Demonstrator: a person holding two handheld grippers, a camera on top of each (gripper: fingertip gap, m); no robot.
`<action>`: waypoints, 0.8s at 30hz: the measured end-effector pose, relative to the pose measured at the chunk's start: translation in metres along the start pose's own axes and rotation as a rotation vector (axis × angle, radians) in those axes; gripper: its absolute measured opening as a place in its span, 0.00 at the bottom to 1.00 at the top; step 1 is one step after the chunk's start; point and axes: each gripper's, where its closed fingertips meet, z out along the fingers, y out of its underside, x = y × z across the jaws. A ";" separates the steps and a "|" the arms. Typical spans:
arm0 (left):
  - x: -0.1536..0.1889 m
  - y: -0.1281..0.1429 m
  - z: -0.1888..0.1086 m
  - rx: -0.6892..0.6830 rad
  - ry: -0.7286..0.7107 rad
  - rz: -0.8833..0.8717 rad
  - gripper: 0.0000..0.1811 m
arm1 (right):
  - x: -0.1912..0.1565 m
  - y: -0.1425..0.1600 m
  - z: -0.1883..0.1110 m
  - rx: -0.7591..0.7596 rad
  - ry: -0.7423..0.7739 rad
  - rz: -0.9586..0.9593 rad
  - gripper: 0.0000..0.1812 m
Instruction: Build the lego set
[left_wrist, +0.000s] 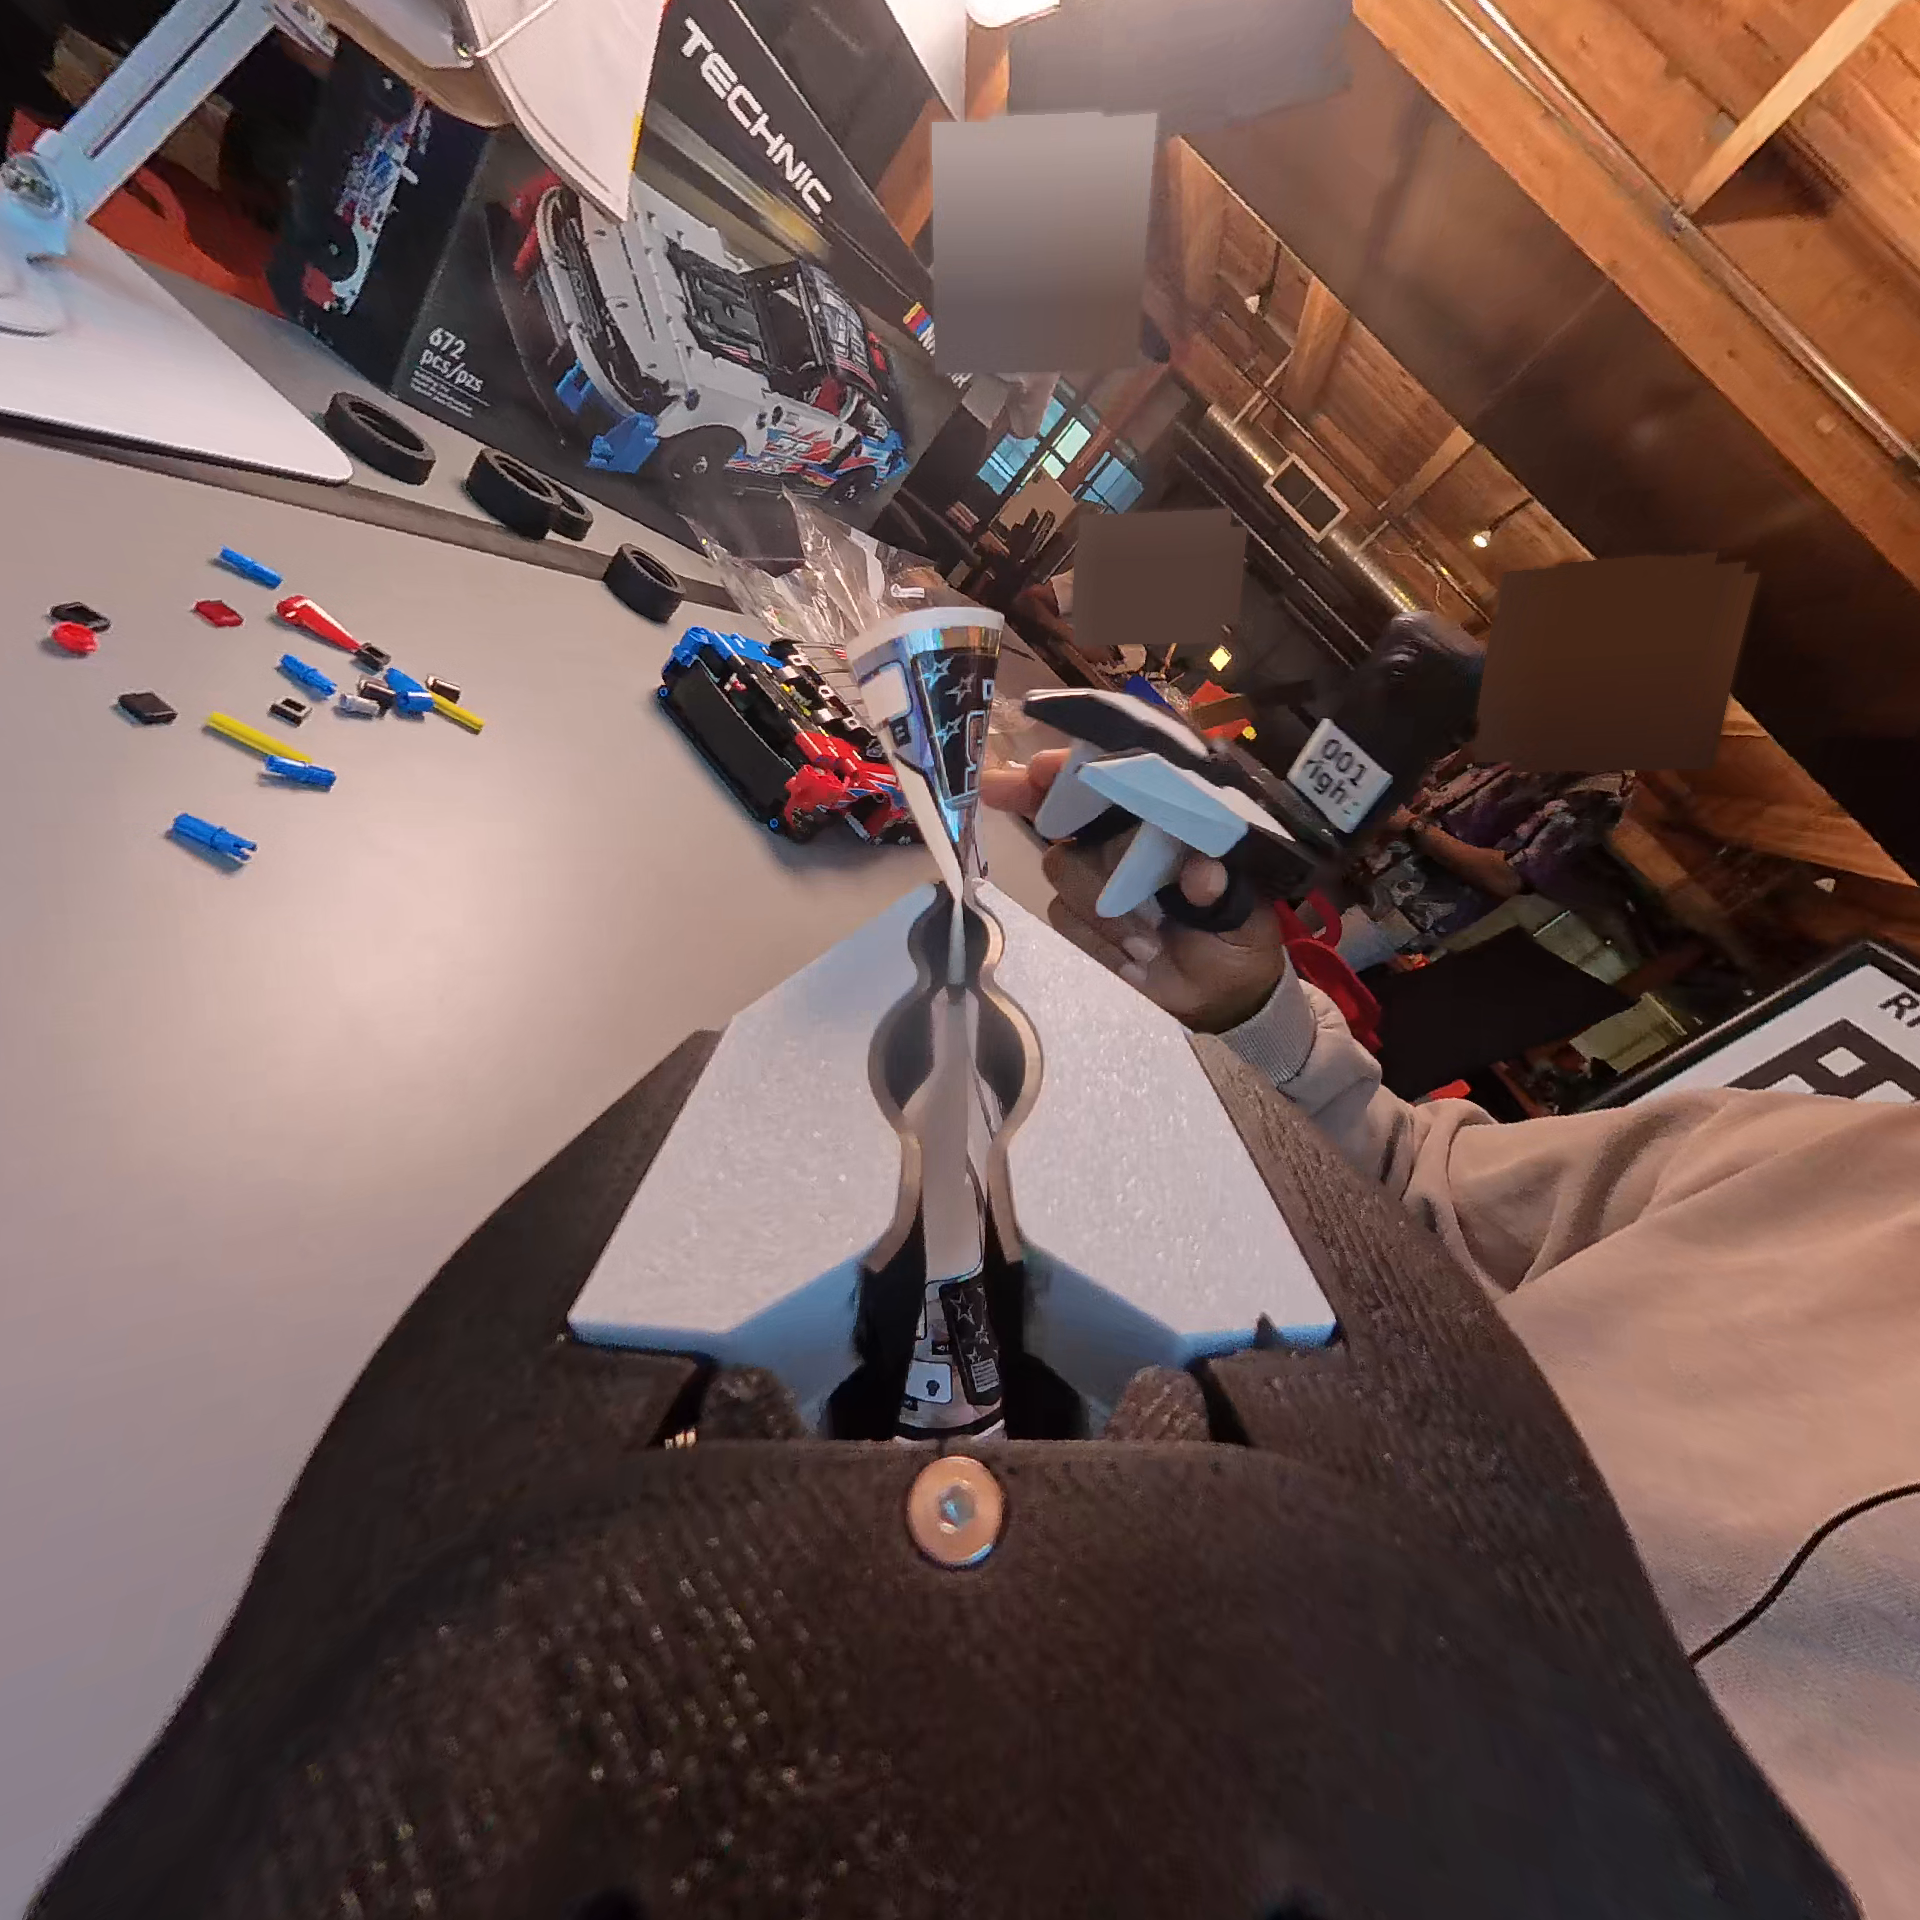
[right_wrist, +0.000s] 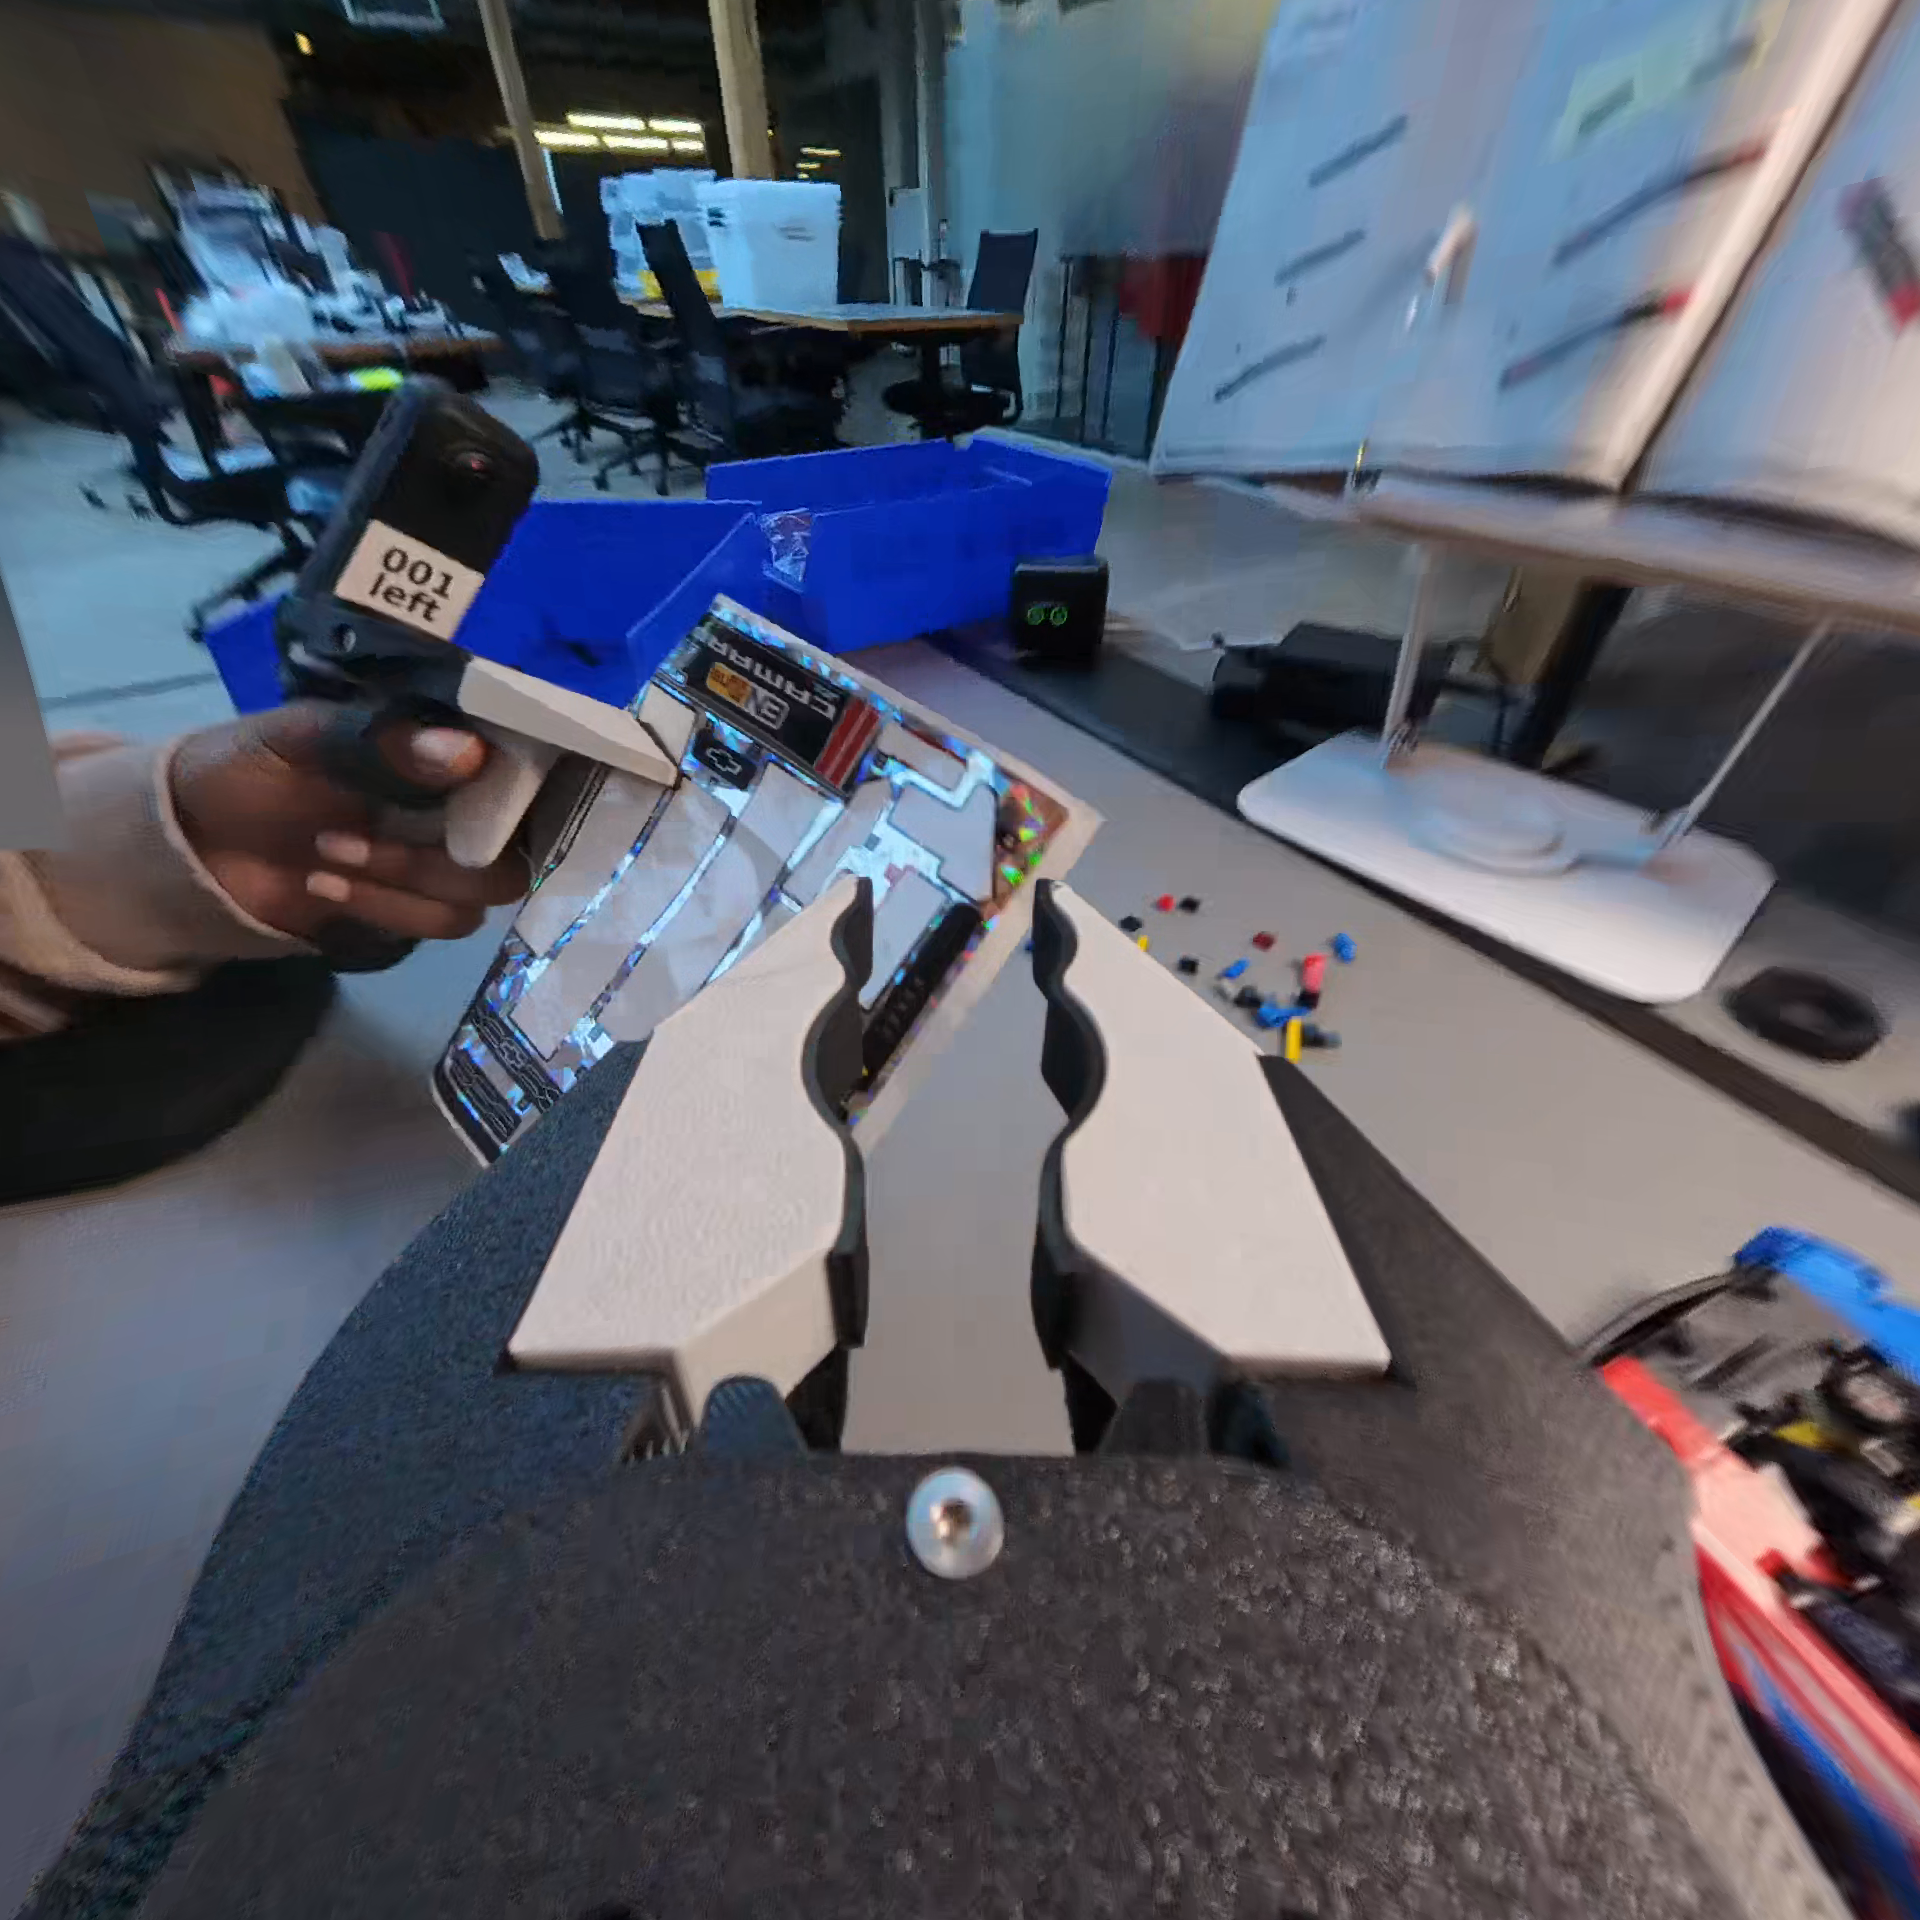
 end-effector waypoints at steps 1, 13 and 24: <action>-0.001 0.001 0.001 -0.002 -0.011 -0.008 0.00 | -0.010 -0.007 0.000 0.005 -0.006 -0.101 0.14; 0.036 0.029 0.013 -0.129 0.138 0.237 0.00 | -0.089 0.031 0.043 -0.248 -0.276 -0.481 0.26; 0.048 0.028 0.009 -0.119 0.191 0.368 0.00 | -0.102 0.018 0.031 -0.144 -0.380 -0.394 0.07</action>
